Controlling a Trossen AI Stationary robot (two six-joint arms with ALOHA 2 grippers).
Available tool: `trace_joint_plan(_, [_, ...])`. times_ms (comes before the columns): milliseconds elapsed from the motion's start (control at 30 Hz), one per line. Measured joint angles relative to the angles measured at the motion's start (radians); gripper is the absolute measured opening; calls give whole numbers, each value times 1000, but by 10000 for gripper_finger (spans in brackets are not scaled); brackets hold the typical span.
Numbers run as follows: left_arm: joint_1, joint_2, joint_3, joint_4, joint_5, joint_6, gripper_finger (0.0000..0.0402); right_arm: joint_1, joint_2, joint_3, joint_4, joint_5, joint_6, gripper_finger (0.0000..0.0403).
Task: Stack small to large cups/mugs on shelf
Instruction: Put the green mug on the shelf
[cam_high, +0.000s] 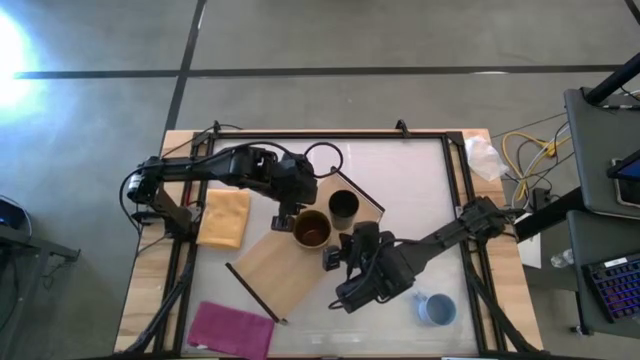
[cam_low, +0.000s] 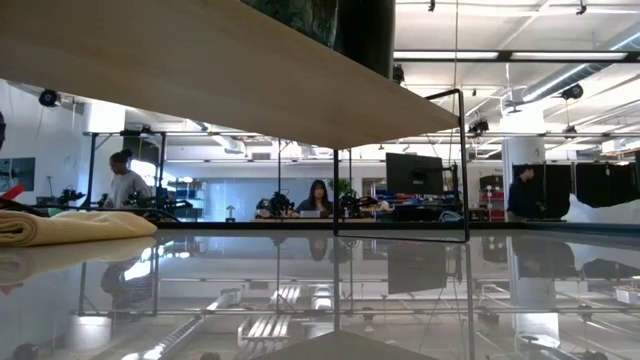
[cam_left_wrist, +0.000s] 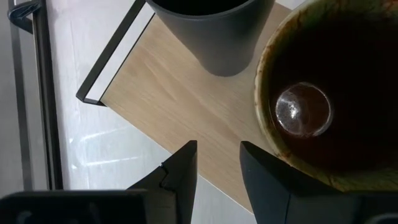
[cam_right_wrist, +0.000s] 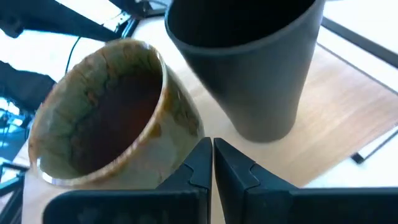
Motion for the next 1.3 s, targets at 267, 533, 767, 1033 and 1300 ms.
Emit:
trace_joint_plan(267, [2,0,0,1,0,0,107,-13,0,0,9,7,-16,8])
trace_joint_plan(533, [7,1,-26,37,11,-1,107,-12,0,0,110,-1,-88,8])
trace_joint_plan(767, [7,1,-87,36,12,-2,107,-12,0,0,139,-16,-119,8])
trace_joint_plan(1033, [8,1,-104,57,12,-4,107,-5,0,0,141,-80,-120,8])
trace_joint_plan(1300, [7,-11,-104,65,23,-7,107,10,0,0,158,-83,-121,8])
